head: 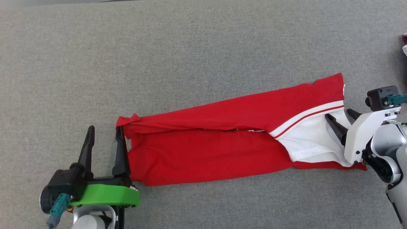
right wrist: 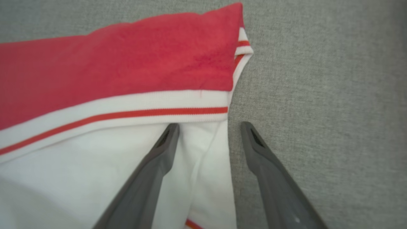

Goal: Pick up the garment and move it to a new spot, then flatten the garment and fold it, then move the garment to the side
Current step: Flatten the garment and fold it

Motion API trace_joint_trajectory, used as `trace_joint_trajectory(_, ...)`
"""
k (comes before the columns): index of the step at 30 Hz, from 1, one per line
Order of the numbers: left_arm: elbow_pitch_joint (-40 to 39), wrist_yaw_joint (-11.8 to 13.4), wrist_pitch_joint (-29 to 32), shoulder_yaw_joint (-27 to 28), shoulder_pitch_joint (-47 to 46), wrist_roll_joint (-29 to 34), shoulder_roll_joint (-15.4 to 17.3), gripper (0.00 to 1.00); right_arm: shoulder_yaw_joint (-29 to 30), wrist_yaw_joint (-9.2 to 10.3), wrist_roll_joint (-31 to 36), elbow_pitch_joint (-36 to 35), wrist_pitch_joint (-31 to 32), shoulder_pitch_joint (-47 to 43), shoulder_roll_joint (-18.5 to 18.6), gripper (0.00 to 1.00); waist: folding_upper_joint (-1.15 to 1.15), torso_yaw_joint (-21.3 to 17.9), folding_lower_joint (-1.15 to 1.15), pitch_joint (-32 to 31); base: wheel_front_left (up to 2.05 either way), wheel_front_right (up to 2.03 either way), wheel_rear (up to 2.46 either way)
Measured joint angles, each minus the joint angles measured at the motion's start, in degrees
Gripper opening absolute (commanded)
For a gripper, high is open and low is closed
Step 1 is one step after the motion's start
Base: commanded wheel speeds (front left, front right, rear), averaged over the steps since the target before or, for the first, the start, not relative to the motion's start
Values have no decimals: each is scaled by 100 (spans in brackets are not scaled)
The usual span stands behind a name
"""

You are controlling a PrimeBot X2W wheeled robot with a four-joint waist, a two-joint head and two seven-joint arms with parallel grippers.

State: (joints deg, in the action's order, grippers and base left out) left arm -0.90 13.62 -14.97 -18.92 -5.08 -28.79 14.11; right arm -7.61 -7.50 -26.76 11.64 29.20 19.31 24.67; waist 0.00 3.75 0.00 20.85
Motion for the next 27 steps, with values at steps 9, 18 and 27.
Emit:
trace_joint_trajectory(9,-177,-510,0,872,586,670,-720,100,-10,3,-593,105,193,-247,-69,100,0,23,0,-211,0,0,0)
trace_joint_trajectory(18,-55,-980,-5,1243,837,957,-965,100,-14,12,-918,67,370,-467,-12,100,0,201,0,-372,0,0,0)
trace_joint_trajectory(27,64,-1214,-5,1302,858,1060,-1077,100,-162,31,-1313,250,650,-236,8,2,0,307,0,-344,0,0,0)
